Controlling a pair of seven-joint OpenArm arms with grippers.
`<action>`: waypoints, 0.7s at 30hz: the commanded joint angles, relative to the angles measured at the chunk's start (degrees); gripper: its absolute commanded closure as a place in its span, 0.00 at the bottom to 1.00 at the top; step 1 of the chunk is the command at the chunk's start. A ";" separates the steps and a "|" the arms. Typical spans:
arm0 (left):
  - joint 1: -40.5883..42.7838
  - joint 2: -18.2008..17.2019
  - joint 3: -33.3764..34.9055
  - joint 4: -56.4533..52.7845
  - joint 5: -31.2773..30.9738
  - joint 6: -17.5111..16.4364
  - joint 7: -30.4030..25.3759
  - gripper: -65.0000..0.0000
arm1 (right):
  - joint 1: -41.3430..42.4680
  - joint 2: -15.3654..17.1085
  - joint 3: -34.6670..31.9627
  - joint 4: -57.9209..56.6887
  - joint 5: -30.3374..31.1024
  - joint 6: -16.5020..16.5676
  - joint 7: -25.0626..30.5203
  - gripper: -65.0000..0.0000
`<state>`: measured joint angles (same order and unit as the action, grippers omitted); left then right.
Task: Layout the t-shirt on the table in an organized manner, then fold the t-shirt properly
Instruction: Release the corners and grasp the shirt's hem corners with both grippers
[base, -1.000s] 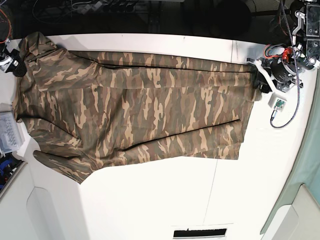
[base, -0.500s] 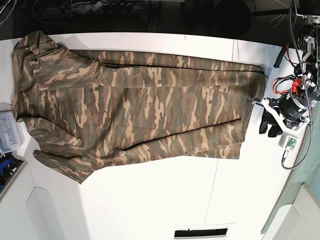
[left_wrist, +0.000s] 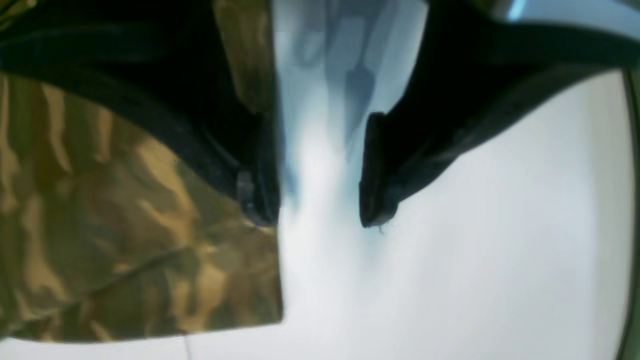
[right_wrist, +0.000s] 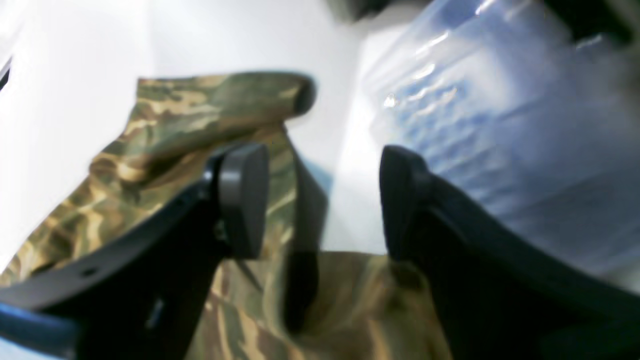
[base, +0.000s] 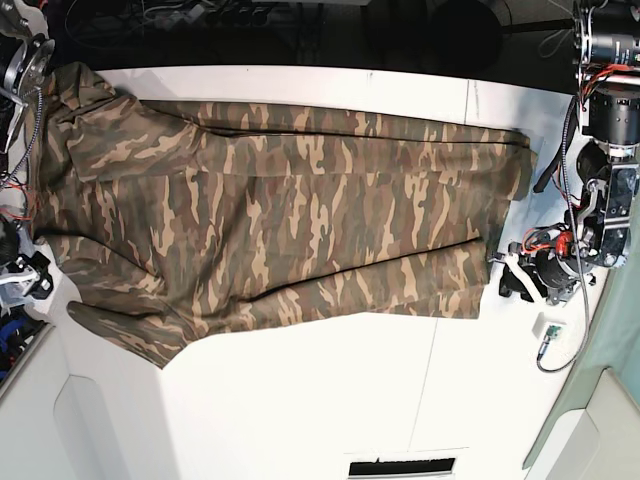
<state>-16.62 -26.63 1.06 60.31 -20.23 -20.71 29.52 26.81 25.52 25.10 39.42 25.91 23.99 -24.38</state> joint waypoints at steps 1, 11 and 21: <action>-2.49 -1.01 -0.35 -0.63 -0.48 -0.13 -1.44 0.54 | 2.32 0.94 -1.20 -1.88 0.59 0.20 2.14 0.47; -3.23 1.07 -0.31 -5.90 -1.38 -3.10 -3.56 0.54 | 3.15 -2.14 -5.62 -10.58 0.44 4.96 6.56 0.47; -3.37 2.36 -0.31 -5.90 -1.84 -6.21 -1.79 0.54 | 3.15 -3.15 -5.62 -10.56 0.42 4.98 6.21 0.47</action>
<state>-18.59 -23.51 1.06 53.56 -21.32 -26.33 28.47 28.77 21.45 19.46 28.32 26.13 29.10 -17.67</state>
